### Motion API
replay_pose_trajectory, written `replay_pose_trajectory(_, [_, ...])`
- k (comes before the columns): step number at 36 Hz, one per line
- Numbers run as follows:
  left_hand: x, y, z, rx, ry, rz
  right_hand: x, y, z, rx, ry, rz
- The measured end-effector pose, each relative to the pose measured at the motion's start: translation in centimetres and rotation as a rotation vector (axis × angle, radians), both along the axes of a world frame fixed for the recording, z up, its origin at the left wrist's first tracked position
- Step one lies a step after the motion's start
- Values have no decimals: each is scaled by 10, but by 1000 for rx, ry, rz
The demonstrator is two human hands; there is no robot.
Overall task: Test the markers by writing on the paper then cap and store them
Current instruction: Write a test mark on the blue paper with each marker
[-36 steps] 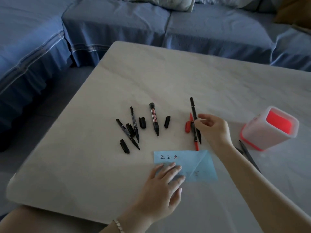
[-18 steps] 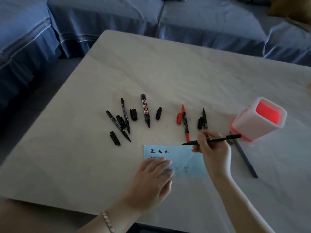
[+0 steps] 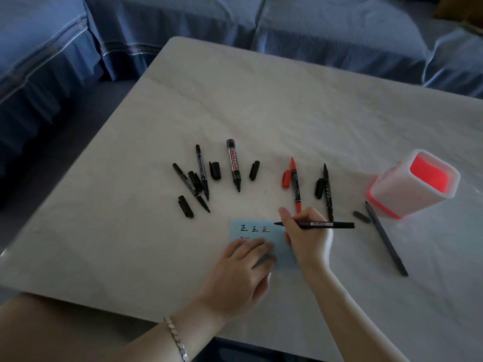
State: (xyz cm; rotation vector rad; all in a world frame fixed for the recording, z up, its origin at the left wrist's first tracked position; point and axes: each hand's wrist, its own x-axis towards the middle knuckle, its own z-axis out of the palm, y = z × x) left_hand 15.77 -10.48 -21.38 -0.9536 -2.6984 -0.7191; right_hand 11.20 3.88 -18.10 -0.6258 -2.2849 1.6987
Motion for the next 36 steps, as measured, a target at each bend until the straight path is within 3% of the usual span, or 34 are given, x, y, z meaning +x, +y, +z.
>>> replay_pose_trajectory(7, [0, 1, 2, -18, -46, 11, 1, 0, -13, 102, 15, -113])
replay_pose_trajectory(36, [-2, 2, 2, -35, -34, 31, -1, 1, -17, 145, 37, -129])
